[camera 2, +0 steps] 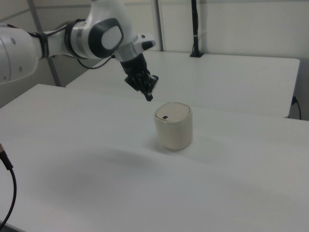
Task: Open the trash bin
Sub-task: 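Lower the gripper onto the dark tab at the lid's edge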
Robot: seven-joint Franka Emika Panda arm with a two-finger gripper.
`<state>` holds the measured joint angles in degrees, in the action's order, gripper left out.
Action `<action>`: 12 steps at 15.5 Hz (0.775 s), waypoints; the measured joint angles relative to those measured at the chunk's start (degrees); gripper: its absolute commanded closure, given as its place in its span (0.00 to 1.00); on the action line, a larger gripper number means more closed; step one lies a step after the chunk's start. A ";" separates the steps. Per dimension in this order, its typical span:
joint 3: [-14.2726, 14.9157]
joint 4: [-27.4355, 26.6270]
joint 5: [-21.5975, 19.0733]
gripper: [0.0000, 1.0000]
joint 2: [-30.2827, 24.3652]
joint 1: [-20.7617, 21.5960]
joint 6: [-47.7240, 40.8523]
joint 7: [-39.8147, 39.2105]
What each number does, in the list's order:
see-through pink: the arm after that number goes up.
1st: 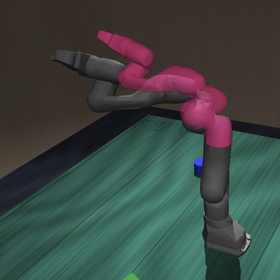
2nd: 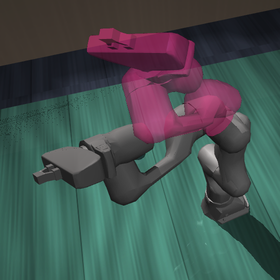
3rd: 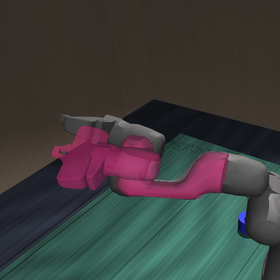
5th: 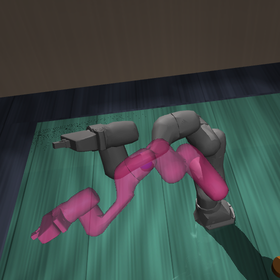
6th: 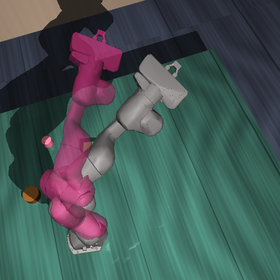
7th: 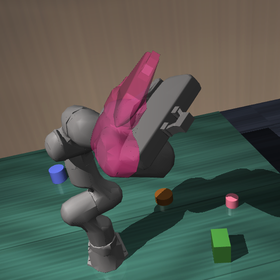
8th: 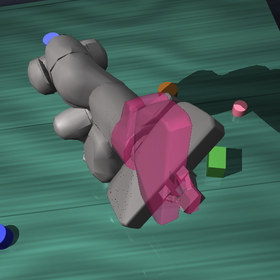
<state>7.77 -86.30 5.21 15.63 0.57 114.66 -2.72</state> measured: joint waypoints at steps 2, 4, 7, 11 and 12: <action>0.01 -0.01 0.00 1.00 1.88 -1.04 2.90 1.29; 0.01 0.00 -0.03 1.00 3.25 -1.86 5.76 2.11; 0.01 -0.01 -0.13 1.00 4.57 -2.57 7.41 2.23; -0.01 -0.03 -0.43 1.00 7.00 -2.62 10.13 3.55; -0.01 -0.02 -0.44 1.00 7.57 -2.64 10.64 3.99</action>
<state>7.75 -86.33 4.78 23.20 -2.08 125.30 1.27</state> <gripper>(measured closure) 0.991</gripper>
